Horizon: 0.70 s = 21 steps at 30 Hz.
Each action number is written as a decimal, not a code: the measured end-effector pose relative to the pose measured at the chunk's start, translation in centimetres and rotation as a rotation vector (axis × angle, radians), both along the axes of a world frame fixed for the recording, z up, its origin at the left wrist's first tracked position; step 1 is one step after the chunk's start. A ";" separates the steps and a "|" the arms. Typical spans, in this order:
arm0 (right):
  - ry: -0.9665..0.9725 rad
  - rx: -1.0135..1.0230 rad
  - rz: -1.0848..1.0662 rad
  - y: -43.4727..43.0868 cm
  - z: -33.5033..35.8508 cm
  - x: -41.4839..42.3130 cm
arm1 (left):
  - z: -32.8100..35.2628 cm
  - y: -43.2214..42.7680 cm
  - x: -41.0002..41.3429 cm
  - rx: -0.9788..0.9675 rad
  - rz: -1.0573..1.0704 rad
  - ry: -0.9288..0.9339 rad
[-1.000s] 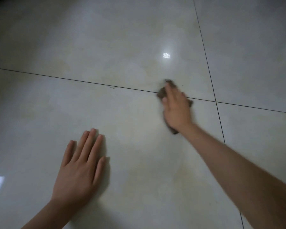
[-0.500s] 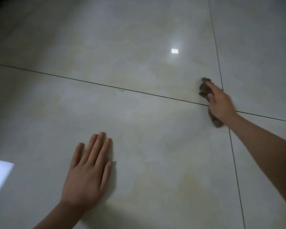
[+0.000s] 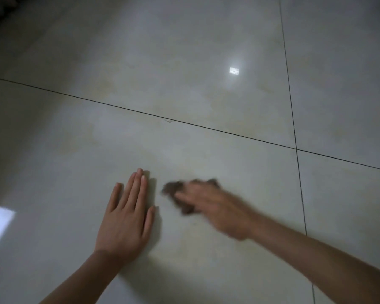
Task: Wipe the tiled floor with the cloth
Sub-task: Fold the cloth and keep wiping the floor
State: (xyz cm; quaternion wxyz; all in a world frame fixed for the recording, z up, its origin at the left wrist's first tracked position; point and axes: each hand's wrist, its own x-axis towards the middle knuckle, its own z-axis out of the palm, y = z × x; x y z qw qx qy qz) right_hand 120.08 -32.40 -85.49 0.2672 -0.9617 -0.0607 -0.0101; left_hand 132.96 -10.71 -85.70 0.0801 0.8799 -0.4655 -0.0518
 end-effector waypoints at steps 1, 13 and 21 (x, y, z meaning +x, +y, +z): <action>0.027 0.029 -0.158 -2.2 0.6 0.2 | 0.0 0.0 0.0 0.004 0.000 0.008; -0.119 -0.081 -0.518 5.1 -0.7 3.1 | -0.5 -0.2 0.5 0.035 0.023 0.038; 0.019 -0.018 -0.302 5.0 1.9 0.8 | 1.6 10.2 0.1 -0.159 -0.069 0.151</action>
